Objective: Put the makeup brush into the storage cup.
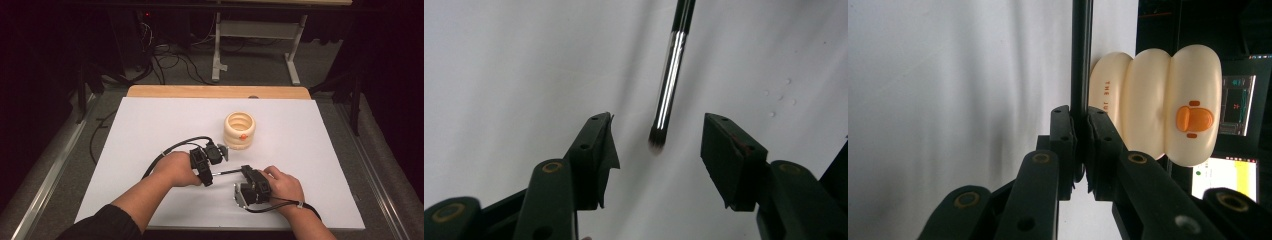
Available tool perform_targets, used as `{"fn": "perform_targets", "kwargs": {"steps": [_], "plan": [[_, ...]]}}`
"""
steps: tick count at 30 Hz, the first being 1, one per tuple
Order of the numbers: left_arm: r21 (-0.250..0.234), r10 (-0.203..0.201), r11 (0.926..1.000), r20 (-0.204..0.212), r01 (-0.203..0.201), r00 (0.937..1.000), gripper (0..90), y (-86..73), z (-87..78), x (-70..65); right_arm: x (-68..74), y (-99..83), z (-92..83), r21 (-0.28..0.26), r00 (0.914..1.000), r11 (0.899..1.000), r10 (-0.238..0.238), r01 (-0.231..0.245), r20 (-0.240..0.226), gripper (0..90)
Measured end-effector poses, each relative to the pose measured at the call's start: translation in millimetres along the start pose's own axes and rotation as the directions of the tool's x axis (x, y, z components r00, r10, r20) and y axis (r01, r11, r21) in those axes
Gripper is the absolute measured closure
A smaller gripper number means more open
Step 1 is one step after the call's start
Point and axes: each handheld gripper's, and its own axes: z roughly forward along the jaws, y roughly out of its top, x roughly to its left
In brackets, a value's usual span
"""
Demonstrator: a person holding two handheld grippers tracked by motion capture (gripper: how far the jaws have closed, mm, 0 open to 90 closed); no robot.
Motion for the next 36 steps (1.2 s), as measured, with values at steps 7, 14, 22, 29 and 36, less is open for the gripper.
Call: {"fn": "perform_targets", "kwargs": {"steps": [7,14,22,29,36], "plan": [[-0.005,-0.023,0.9997,0.019,0.024,0.9995,41.9,-14.2,3.2,7.3,0.8,-2.0,1.4,0.02,0.9999,1.0,0.011,-0.011,-0.008,86.4],[0.005,-0.051,0.9987,0.023,0.051,0.9984,34.3,-28.5,10.7,13.6,0.4,-5.9,1.9,0.044,0.9994,0.998,0.034,-0.033,-0.01,86.4],[-0.005,-0.078,0.9969,0.003,0.078,0.9969,26.5,-36.9,12.1,18.9,0.2,-9.3,4.0,0.054,0.9998,0.998,0.021,-0.021,0.0,86.4],[-0.032,-0.112,0.9932,0.007,0.112,0.9937,24.3,-39.5,14.6,23.3,-1.6,-12.4,5.5,0.064,0.9999,0.998,0.013,-0.013,0.003,86.3],[-0.11,-0.163,0.9802,0.017,0.164,0.9864,24.4,-47.9,16.5,28.7,-5.0,-14.4,5.6,0.063,0.9996,0.998,0.026,-0.026,-0.005,86.3]]}}
